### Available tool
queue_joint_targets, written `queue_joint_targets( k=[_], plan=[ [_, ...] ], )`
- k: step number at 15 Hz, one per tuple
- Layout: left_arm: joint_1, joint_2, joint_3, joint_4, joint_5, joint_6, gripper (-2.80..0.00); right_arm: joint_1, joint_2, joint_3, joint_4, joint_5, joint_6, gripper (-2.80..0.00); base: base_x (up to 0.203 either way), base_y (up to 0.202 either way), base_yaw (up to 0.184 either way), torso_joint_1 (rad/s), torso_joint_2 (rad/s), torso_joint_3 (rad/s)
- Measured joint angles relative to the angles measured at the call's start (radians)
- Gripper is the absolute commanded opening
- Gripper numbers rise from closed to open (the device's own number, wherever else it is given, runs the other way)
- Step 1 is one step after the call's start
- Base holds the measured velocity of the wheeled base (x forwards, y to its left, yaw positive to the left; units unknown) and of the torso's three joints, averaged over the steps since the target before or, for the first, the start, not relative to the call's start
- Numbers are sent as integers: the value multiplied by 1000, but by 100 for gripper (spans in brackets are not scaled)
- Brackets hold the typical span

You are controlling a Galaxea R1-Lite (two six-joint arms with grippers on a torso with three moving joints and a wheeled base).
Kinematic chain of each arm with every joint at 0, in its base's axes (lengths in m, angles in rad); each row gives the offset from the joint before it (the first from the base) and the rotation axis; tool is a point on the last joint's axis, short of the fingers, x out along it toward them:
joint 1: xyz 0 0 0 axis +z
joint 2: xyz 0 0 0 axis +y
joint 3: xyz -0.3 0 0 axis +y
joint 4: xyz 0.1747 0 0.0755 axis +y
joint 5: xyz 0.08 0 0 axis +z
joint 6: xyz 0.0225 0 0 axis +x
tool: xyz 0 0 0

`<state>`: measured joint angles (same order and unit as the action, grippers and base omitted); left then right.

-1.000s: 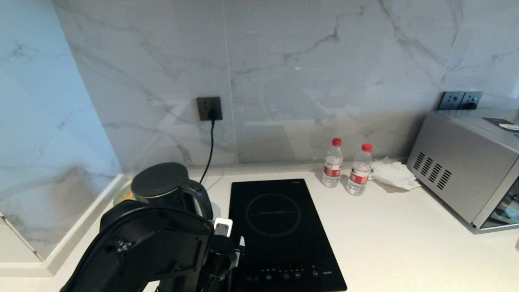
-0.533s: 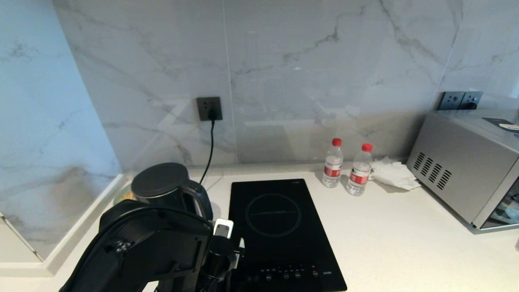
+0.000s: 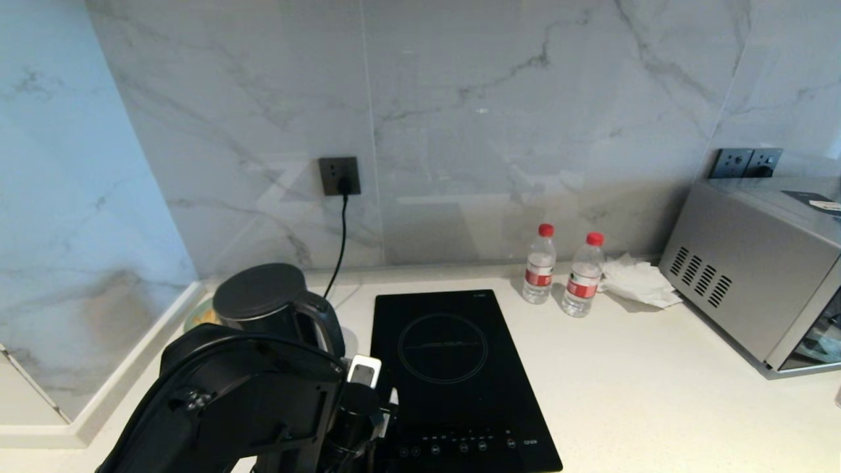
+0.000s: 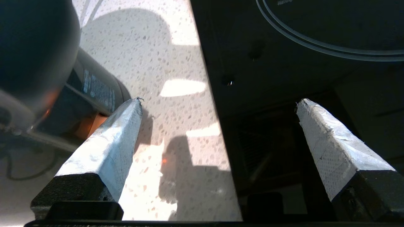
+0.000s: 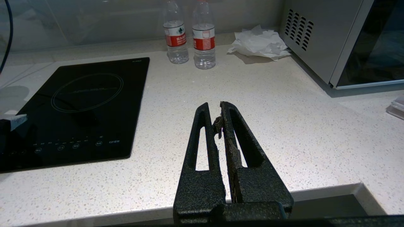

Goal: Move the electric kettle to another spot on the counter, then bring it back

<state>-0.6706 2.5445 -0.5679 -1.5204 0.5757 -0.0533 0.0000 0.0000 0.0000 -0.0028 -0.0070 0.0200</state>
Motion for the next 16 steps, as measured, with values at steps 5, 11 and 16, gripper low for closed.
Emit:
queue_joint_targets(
  k=[5,11,16],
  plan=[
    [-27,-23,-1,-1,9,-51,0,0,0,0,0,0,0,-280,0,0,0,0,0,0],
    [-68,-54,35,-1,-1,-72,0,0,0,0,0,-1,0,-280,0,0,0,0,0,0],
    [-79,-1,76,-4,-1,-2,0,0,0,0,0,0,0,-280,0,0,0,0,0,0]
  ],
)
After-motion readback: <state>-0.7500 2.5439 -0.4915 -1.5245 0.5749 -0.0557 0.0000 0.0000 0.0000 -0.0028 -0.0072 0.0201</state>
